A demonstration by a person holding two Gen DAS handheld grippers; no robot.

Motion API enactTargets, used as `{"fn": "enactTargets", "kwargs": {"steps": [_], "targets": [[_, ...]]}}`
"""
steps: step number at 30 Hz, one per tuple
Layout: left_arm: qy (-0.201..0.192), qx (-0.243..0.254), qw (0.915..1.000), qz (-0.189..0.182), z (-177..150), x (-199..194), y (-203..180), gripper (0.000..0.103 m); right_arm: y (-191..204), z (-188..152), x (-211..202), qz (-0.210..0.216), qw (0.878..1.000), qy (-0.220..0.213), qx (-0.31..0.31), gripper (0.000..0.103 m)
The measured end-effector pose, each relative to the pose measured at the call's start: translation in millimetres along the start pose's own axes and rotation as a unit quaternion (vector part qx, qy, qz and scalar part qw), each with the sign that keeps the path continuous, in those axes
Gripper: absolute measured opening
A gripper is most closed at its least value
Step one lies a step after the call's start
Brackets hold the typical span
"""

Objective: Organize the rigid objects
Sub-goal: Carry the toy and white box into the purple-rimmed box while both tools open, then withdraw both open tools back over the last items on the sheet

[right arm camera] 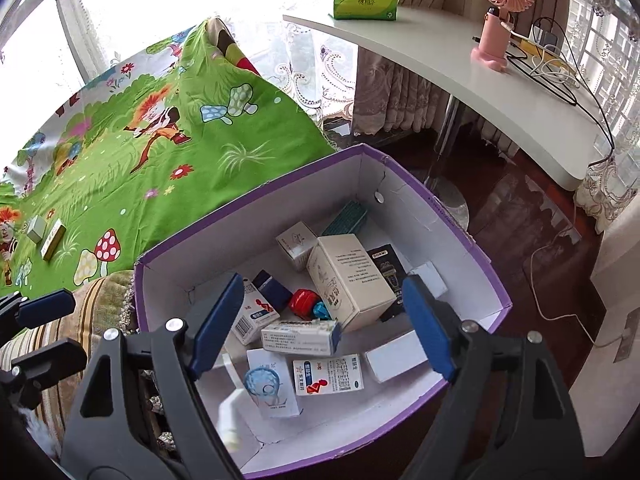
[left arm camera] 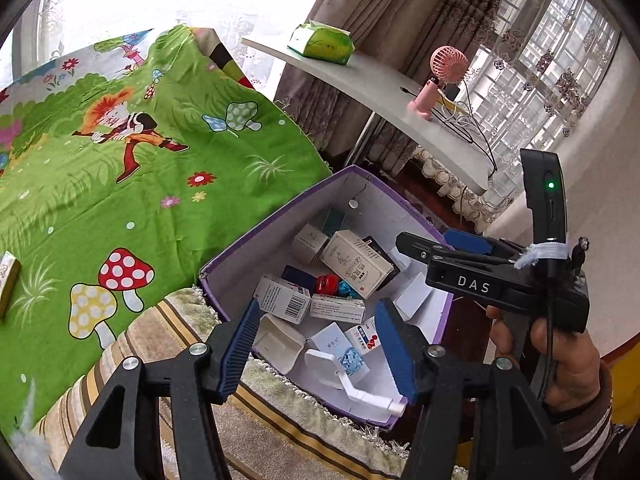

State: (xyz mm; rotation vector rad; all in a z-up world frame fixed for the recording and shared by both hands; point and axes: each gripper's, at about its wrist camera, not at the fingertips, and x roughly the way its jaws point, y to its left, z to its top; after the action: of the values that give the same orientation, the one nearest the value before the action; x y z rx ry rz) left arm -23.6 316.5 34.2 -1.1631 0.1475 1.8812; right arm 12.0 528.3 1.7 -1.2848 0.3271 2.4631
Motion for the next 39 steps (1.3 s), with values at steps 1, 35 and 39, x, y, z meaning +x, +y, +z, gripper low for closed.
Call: {"fn": "enactTargets", "kwargs": {"steps": [1, 35, 39], "targets": [[-0.002, -0.005, 1.0, 0.003, 1, -1, 4, 0.061, 0, 0, 0, 0.0, 1.0, -0.001, 0.0, 0.084], [-0.084, -0.137, 0.9765, 0.144, 6, -109, 211, 0.061, 171, 38, 3, 0.103, 0.985, -0.006, -0.141, 0.089], [-0.096, -0.155, 0.9692, 0.165, 9, -127, 242, 0.061, 210, 45, 7, 0.122, 0.977, -0.009, -0.172, 0.089]]}}
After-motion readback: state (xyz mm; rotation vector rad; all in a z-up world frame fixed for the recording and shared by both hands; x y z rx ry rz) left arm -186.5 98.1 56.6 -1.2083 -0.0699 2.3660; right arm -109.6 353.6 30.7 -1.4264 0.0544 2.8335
